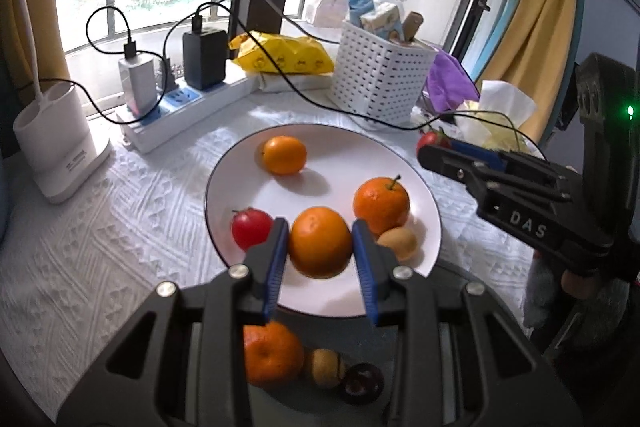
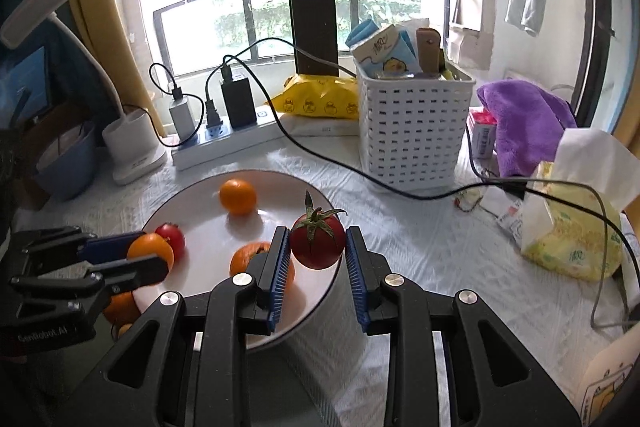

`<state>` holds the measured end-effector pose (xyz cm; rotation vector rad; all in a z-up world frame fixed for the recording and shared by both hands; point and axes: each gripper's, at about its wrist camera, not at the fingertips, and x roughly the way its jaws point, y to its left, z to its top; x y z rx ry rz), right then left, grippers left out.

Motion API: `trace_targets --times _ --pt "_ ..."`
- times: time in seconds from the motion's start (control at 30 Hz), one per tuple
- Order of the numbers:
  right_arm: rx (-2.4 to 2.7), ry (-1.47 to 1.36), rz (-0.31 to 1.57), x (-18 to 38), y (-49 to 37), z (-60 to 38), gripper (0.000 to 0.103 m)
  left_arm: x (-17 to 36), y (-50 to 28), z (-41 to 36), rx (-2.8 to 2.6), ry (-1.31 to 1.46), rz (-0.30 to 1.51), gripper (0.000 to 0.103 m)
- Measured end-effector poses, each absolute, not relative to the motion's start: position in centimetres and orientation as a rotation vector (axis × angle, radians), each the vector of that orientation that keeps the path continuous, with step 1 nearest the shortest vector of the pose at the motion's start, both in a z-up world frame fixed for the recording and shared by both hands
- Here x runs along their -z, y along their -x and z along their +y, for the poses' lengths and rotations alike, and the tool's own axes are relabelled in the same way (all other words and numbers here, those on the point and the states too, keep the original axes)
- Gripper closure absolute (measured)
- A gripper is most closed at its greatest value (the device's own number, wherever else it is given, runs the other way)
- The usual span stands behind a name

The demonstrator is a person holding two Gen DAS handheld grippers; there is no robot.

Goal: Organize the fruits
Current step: 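Carry the orange and tomato onto the white plate and open both grippers, then withdraw both open grippers from the plate back over the grey mat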

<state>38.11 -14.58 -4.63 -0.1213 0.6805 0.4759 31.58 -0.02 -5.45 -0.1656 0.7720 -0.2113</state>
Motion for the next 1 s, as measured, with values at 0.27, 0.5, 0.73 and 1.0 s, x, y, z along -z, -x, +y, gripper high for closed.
trace_targets --times 0.27,0.5,0.73,1.0 --pt "-0.487 0.138 0.680 4.6 -38.6 -13.5 0.073 5.8 -31.8 -0.2 0.199 0.159 0.799 0.066" --pt "-0.480 0.141 0.665 3.9 -37.5 -13.5 0.065 4.6 -30.7 0.4 0.211 0.193 0.758 0.055" --pt "-0.482 0.140 0.659 3.2 -35.6 -13.7 0.065 3.6 -28.8 0.9 0.197 0.194 0.732 0.055" --pt "-0.482 0.137 0.667 3.0 -32.7 -13.8 0.065 3.1 -26.2 1.4 0.187 0.191 0.714 0.055"
